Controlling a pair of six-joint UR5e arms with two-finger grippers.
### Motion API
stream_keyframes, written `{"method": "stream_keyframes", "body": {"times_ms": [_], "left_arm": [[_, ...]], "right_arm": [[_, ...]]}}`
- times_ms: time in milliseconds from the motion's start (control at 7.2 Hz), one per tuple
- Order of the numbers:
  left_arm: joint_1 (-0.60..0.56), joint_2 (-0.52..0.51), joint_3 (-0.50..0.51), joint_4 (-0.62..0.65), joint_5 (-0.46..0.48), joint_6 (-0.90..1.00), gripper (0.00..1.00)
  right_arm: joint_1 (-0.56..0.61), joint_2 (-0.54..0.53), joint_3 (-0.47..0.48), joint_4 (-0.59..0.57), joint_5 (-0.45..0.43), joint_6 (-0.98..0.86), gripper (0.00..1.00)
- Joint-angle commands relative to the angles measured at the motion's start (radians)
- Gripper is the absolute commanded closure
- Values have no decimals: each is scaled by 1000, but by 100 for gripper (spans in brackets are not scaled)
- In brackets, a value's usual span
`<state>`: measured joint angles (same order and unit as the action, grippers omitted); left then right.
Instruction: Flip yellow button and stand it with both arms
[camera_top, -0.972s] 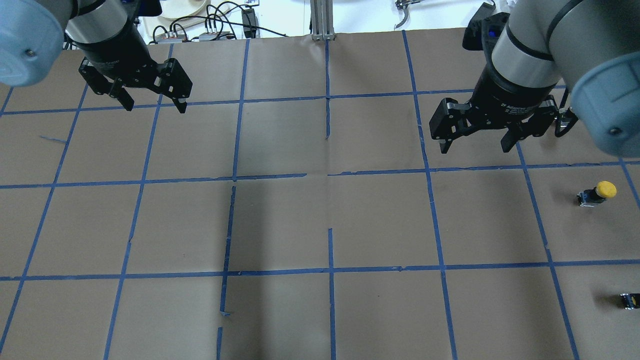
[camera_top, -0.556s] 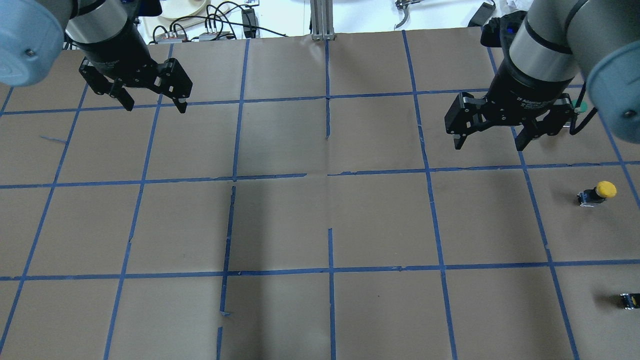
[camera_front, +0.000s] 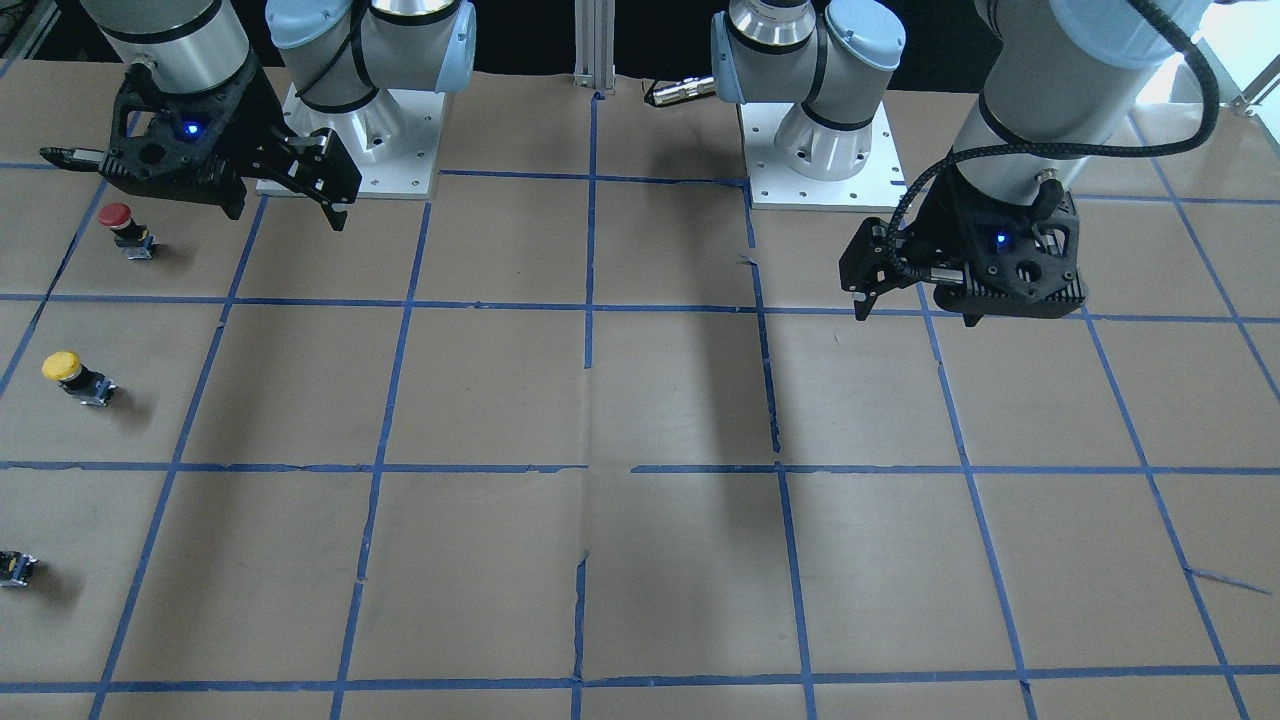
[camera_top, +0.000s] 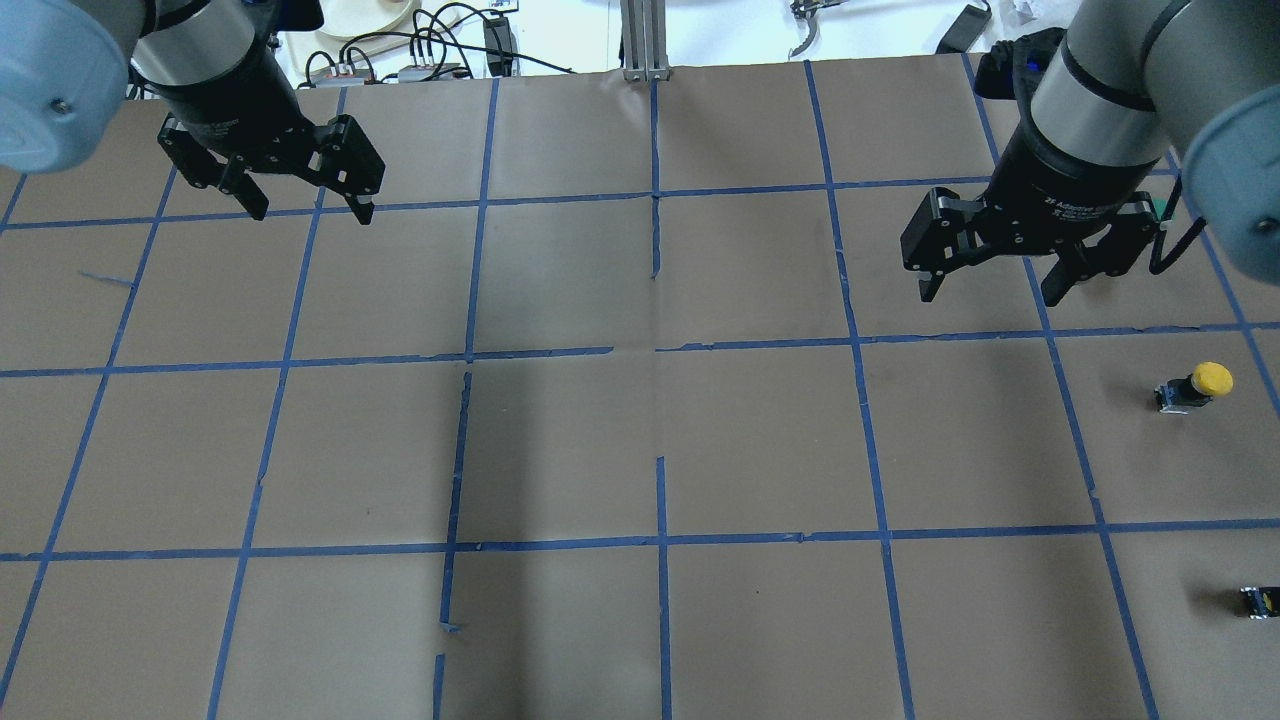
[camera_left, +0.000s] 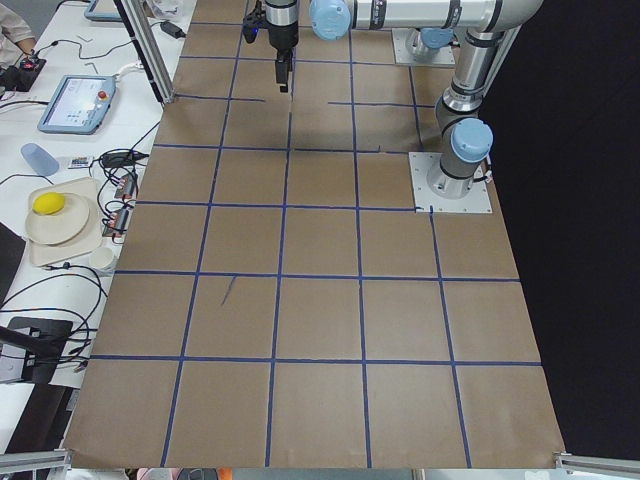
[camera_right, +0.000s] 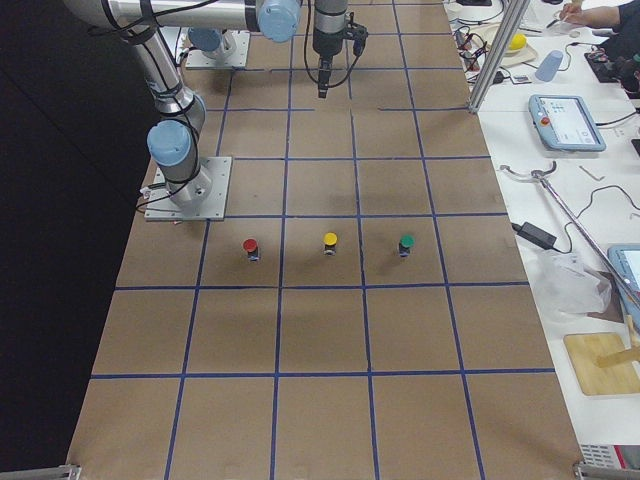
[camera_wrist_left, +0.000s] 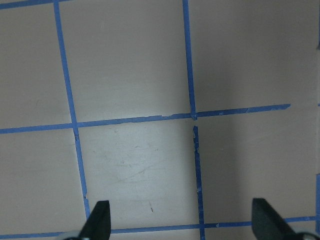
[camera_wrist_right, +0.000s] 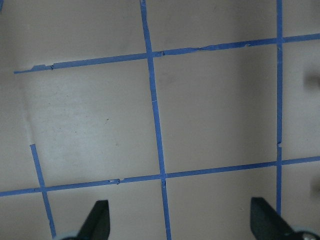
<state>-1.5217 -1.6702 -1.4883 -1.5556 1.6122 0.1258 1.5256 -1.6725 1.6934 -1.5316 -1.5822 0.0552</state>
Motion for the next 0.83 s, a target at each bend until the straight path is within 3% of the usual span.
{"method": "stream_keyframes", "body": {"times_ms": [0, 694], "left_arm": [[0, 0, 0, 2, 2, 0, 0], [0, 0, 0, 2, 0, 0, 0]], "right_arm": [[-1, -1, 8, 1, -1, -2, 0], [1, -55, 8, 71, 1, 0, 0]]}}
